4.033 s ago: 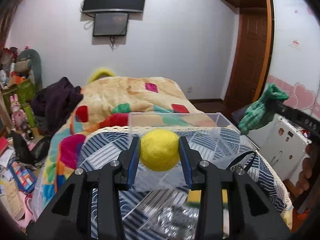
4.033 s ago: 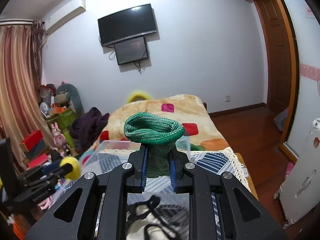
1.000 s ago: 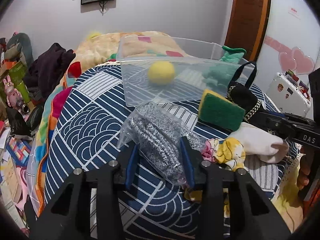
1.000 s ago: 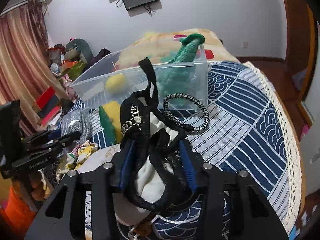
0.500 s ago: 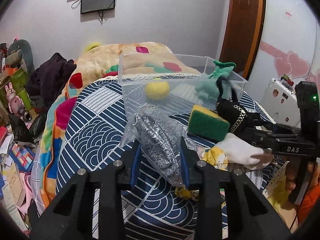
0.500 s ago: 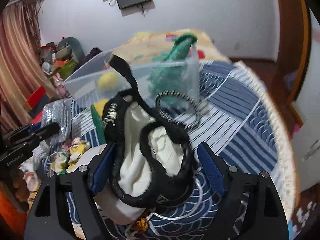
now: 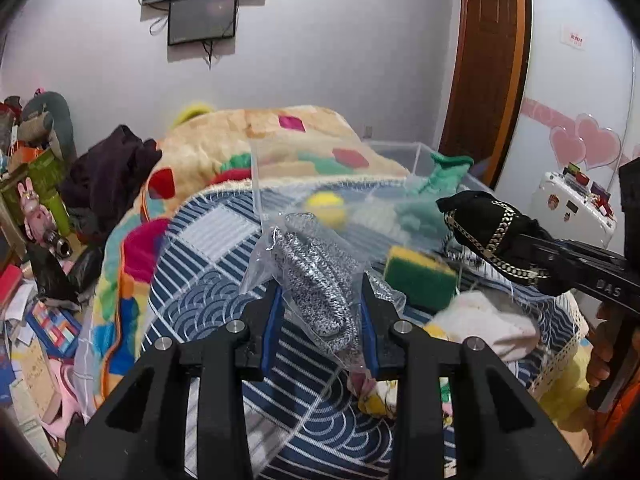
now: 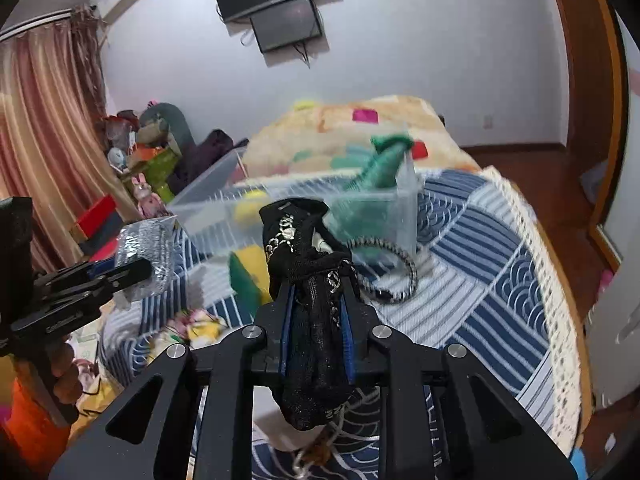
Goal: Organize soft objects
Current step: 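Lower foil bag into box with left tool while right tool lowers strap bag in, then grasp floral cloth with left tool while right tool grasps white cloth, then place floral cloth into box with left tool while right tool places white cloth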
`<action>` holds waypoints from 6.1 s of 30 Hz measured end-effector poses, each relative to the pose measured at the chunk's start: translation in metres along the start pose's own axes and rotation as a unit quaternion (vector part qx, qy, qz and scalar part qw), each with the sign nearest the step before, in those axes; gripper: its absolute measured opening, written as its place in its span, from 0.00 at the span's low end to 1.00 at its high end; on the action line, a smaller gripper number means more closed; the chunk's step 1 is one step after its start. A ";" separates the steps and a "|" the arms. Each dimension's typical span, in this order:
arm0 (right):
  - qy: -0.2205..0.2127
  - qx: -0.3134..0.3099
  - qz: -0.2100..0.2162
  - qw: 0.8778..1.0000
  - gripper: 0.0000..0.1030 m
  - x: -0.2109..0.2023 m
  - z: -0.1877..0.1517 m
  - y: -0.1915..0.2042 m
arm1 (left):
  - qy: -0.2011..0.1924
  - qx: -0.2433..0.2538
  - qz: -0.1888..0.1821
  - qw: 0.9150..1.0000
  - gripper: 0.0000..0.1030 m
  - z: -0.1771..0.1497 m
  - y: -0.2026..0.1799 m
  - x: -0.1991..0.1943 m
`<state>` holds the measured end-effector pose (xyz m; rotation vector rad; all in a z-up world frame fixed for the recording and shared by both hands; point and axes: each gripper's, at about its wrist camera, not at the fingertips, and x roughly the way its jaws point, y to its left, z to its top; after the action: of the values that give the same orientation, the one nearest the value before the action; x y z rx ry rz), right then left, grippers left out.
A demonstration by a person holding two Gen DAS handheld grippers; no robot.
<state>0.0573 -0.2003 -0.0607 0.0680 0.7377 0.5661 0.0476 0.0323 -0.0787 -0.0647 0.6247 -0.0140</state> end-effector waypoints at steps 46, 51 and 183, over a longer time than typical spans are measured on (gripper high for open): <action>0.078 -0.056 -0.030 0.995 0.26 0.104 0.083 0.007 | 0.085 0.034 -0.042 0.995 0.38 0.082 -0.016 0.145; 0.081 -0.060 -0.035 0.994 0.47 0.099 0.080 0.008 | 0.072 0.031 -0.033 0.996 0.51 0.080 -0.012 0.127; 0.031 -0.104 -0.032 0.994 0.59 0.085 0.081 0.045 | 0.000 -0.005 0.011 1.000 0.49 0.080 0.005 0.065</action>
<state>0.1406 -0.1080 -0.0414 -0.1662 0.7345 0.5833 0.1476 0.0401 -0.0522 -0.0666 0.6251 0.0107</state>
